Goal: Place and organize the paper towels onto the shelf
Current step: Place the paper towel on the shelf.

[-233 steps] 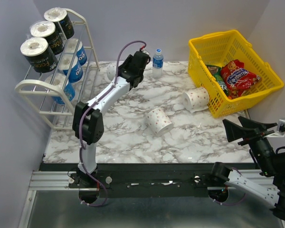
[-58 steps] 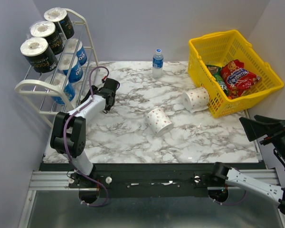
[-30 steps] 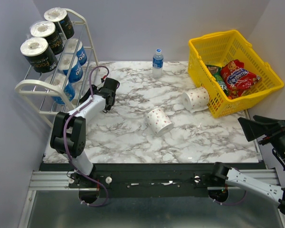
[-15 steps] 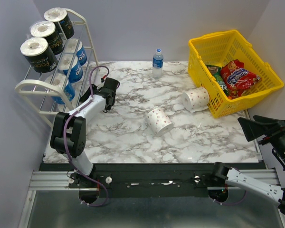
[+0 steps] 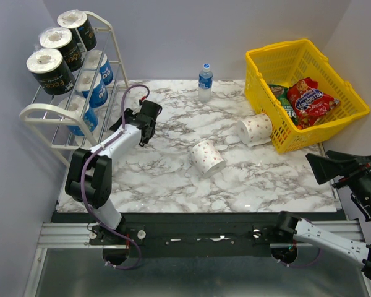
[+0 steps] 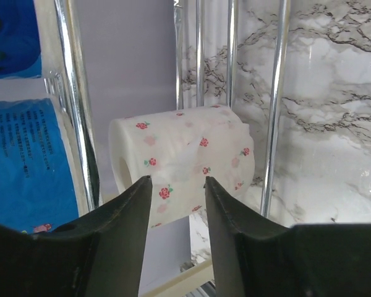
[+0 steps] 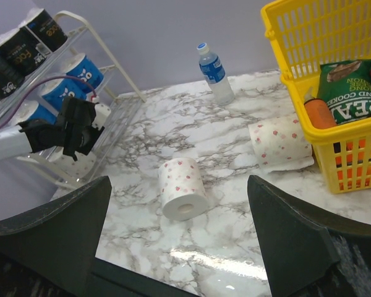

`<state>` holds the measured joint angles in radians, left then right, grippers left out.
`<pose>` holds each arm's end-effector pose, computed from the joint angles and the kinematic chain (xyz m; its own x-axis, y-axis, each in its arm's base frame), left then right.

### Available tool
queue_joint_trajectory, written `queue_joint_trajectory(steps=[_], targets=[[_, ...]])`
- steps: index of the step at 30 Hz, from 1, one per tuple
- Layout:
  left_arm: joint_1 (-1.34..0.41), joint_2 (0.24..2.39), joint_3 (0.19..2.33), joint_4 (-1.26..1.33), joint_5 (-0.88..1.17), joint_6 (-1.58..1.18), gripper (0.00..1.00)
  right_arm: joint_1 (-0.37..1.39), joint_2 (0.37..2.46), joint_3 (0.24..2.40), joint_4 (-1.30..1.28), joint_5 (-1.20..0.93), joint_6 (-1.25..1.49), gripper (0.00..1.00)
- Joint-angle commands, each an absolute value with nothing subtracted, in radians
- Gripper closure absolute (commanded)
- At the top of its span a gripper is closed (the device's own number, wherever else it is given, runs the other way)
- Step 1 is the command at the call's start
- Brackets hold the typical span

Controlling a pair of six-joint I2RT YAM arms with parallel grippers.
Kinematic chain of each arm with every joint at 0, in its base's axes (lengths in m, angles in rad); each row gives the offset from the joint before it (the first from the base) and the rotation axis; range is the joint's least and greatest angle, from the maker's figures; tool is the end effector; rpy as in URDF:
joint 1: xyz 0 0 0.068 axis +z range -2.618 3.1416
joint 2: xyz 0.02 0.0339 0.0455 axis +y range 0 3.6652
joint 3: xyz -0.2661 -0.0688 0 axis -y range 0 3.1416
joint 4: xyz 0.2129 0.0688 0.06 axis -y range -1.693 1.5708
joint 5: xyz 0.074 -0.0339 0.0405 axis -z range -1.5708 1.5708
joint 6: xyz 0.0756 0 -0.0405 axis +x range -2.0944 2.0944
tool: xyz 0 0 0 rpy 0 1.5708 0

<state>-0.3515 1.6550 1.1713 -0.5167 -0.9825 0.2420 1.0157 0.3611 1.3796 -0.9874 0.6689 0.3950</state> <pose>0.3234 -0.0516 0.2352 -0.8225 0.4433 -0.3564 -0.0346 0.5865 0.8092 0.0214 -0.0545 0.4244 -0.1157 0.3862 -0.9151 -0.3202 0.8576 0.4024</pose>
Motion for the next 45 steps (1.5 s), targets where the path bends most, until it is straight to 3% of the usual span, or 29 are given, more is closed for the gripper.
queue_joint_trajectory(steps=[1,13,31,43,45], targets=[[-0.356,1.631,1.174,-0.514,-0.928,0.236,0.57,1.023,0.347,1.368,-0.968,0.692,0.388,0.0],[-0.351,1.686,1.1,-0.526,-0.919,0.278,0.66,1.023,0.377,1.391,-0.94,0.672,0.365,0.0],[-0.241,1.778,1.141,-0.583,-0.925,0.239,0.64,1.023,0.399,1.419,-0.943,0.666,0.354,0.0],[-0.235,1.764,1.167,-0.61,-0.91,0.21,0.64,1.023,0.388,1.424,-0.95,0.675,0.347,0.0],[-0.277,1.76,1.208,-0.644,-0.896,0.184,0.61,1.023,0.384,1.413,-0.942,0.675,0.347,0.0]])
